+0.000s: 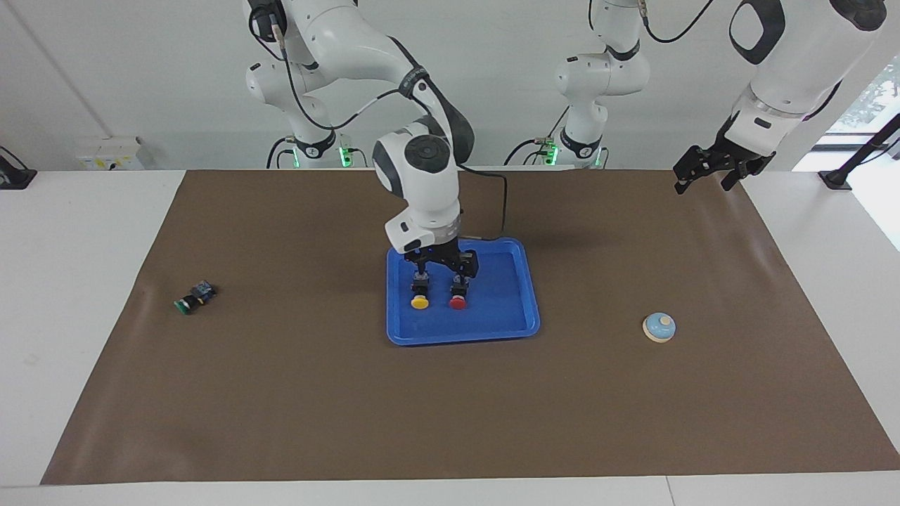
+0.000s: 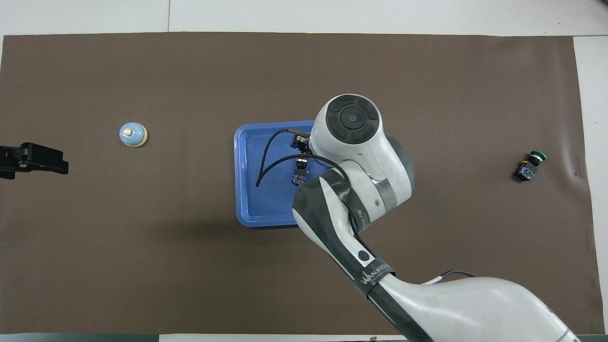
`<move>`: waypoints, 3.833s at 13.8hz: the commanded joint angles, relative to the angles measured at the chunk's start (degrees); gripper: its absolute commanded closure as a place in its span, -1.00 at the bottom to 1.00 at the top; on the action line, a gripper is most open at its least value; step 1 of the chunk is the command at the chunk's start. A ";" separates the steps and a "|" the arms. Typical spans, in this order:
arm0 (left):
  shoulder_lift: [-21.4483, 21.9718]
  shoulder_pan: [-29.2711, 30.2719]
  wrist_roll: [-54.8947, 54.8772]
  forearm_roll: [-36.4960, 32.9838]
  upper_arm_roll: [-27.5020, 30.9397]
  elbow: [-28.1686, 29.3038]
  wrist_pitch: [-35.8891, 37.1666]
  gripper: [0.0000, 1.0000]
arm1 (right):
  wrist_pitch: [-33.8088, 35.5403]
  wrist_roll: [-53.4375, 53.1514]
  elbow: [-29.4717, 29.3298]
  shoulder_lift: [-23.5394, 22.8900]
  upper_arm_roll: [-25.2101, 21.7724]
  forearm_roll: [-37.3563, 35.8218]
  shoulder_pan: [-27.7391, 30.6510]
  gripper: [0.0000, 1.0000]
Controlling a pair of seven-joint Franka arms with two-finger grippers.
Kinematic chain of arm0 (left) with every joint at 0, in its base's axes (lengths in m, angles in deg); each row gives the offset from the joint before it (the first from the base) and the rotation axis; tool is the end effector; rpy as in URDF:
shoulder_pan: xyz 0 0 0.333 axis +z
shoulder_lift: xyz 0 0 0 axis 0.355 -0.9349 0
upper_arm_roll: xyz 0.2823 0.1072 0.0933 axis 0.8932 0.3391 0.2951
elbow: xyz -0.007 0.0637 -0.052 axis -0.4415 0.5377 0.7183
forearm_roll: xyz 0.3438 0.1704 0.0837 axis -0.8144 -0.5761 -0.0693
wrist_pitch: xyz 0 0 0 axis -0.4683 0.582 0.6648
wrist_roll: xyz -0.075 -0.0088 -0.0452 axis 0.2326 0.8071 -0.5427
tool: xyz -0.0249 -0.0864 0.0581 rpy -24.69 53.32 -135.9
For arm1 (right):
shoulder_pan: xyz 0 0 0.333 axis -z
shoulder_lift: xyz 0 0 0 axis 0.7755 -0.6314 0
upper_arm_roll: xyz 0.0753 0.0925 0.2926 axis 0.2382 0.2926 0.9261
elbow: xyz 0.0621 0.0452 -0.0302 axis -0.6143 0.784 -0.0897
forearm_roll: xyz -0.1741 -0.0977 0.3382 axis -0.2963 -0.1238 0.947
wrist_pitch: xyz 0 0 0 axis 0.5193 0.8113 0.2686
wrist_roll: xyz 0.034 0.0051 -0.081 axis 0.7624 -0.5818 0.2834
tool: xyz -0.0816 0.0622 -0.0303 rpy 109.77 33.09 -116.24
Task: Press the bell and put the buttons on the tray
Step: 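Place the red button in the tray beside the yellow one, then reach the right gripper to the green button and grasp it, then place the green button in the tray and withdraw the right gripper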
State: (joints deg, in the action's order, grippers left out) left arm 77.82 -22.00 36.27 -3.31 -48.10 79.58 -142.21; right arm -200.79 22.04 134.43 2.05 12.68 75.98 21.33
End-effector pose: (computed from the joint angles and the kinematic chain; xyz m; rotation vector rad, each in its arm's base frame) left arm 0.5244 -0.0068 0.5982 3.1233 0.0190 -0.1010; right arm 0.5798 0.3188 0.4113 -3.0247 0.5970 -0.0118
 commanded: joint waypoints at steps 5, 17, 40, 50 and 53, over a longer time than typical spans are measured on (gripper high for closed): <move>0.55 -0.10 0.53 -0.25 0.07 0.00 0.29 -1.00 | 9.95 18.37 1.70 7.73 0.55 -4.07 17.72 -1.00; 0.46 -0.10 0.53 -0.25 0.15 0.00 0.38 -1.00 | -12.16 34.75 22.78 12.21 0.55 -8.82 42.34 -1.00; 0.55 -0.10 0.53 -0.25 0.15 0.00 0.38 -1.00 | -27.22 32.99 31.76 7.99 0.98 -8.73 45.96 1.00; 0.46 -0.10 0.53 -0.25 0.07 0.00 0.29 -1.00 | 5.37 27.03 7.26 8.78 3.62 -0.22 28.06 1.00; 0.46 -0.10 0.53 -0.25 0.07 0.00 0.38 -1.00 | 7.33 23.52 3.72 7.73 3.62 0.14 17.87 1.00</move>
State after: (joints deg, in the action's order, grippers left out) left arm 77.83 -22.01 36.28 -3.31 -48.10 79.58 -142.21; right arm -194.39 48.03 140.85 11.69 16.49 75.30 44.15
